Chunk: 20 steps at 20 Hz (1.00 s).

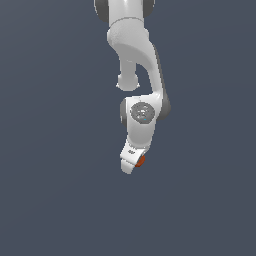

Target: Pick up the object and move it to a goal position.

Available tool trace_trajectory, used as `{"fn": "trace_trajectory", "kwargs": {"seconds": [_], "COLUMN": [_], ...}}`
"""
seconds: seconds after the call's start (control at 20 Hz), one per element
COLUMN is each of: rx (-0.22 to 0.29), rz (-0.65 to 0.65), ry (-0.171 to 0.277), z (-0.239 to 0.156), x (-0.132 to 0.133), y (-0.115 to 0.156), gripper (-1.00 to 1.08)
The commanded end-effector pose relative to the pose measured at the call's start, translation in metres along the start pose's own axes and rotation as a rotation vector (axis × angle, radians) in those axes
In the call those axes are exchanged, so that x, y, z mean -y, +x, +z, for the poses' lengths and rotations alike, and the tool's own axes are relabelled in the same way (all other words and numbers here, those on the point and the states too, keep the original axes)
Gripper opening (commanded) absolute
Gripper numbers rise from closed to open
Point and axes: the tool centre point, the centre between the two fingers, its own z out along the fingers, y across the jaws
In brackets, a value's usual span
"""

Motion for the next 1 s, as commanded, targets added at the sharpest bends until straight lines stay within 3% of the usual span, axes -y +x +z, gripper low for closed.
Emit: {"fn": "trace_trajectory", "kwargs": {"seconds": [0.0, 0.55, 0.95], "rx": [-0.002, -0.001, -0.002], "rz": [-0.002, -0.002, -0.002], "ry": [-0.002, -0.003, -0.003], "z": [-0.009, -0.042, -0.052], "x": [0.022, 0.113, 0.138], "y": [0.015, 0.078, 0.097], "gripper": [-1.00, -1.00, -1.00]}}
